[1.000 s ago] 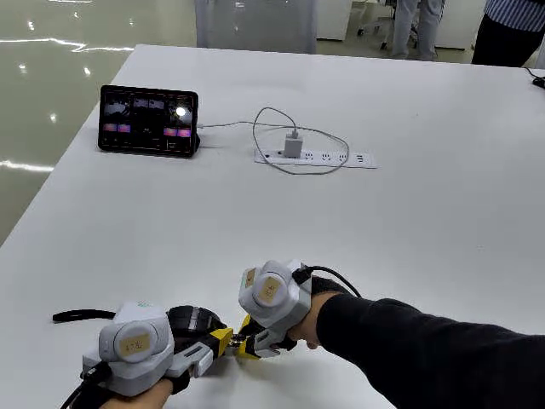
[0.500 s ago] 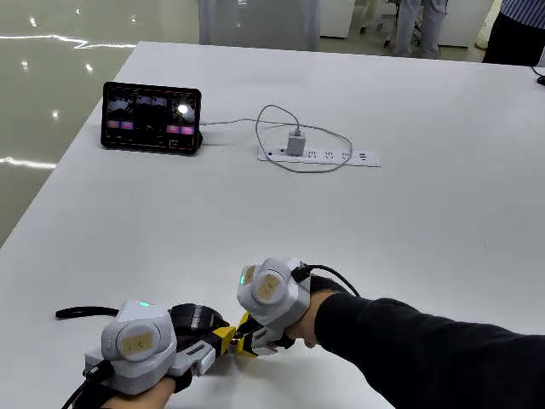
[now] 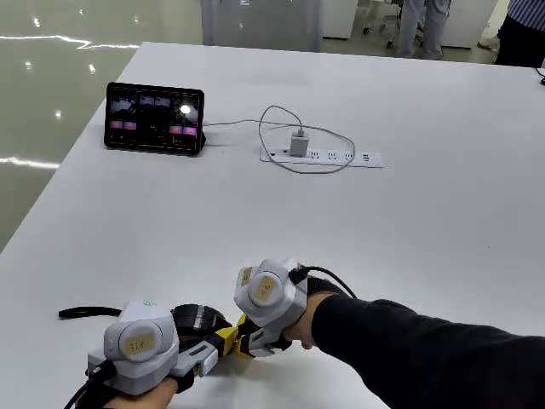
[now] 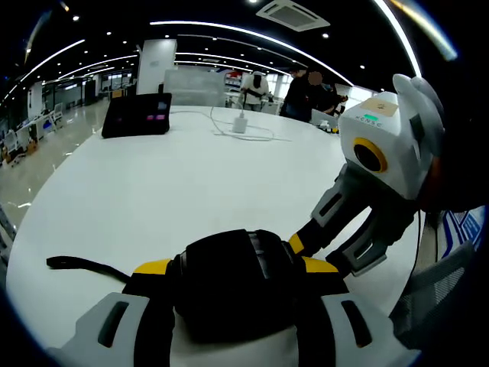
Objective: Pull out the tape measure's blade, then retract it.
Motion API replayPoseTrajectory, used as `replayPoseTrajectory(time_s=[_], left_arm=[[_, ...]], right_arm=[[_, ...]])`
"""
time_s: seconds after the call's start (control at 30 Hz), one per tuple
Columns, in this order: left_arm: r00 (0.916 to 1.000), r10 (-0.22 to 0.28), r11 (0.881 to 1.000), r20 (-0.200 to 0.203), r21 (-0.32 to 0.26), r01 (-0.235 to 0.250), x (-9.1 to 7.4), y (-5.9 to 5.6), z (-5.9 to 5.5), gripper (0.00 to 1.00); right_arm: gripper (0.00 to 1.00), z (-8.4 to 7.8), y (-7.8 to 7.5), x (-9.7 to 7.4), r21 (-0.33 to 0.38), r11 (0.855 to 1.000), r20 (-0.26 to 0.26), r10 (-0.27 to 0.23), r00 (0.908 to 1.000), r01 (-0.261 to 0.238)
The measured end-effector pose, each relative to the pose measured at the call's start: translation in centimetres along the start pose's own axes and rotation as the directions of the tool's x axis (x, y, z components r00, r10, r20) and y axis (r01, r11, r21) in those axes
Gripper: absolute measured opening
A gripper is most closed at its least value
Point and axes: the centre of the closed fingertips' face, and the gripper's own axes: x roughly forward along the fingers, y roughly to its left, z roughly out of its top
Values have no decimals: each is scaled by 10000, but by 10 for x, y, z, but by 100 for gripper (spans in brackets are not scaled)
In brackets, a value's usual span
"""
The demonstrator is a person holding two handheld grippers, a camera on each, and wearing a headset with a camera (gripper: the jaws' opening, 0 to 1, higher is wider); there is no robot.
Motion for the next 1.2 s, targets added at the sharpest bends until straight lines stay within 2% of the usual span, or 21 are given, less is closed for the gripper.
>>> replayPoseTrajectory(time_s=[0.5, 0.63, 0.7, 0.77, 0.97, 1.07, 1.13, 1.2], left_arm=[[9995, -106, 9999, 291, 110, 103, 1, 0, 0, 62], [9992, -194, 9997, 350, 140, 190, 1, 0, 2, 63], [9991, -253, 9996, 330, 141, 249, 1, -1, 1, 63], [9989, -319, 9995, 342, 100, 315, 1, 0, 1, 63], [9979, -623, 9980, -175, -51, 622, -3, 0, -2, 63], [9980, -610, 9981, 140, 121, 608, -7, 6, 7, 66], [9967, -805, 9965, 76, 232, 803, -10, 5, 10, 65], [9953, -965, 9929, 112, 707, 955, -13, 4, 14, 66]], right_arm=[[12, 0, 1, 0, -16, 9998, 167, -222, 9996, 222], [13, -1, 0, -2, 325, 9990, 451, -337, 9984, 323], [14, -3, -1, -3, 662, 9971, 427, -391, 9983, 362], [16, -4, -2, -5, 680, 9968, 431, -451, 9981, 421], [15, -13, -1, -18, 719, 9953, 476, -679, 9966, 644], [16, -17, -3, -27, 846, 9931, 617, -871, 9943, 817], [17, -18, -7, -34, 1112, 9889, 776, -1077, 9912, 988], [18, -19, -10, -42, 1346, 9847, 937, -1236, 9879, 1104]])
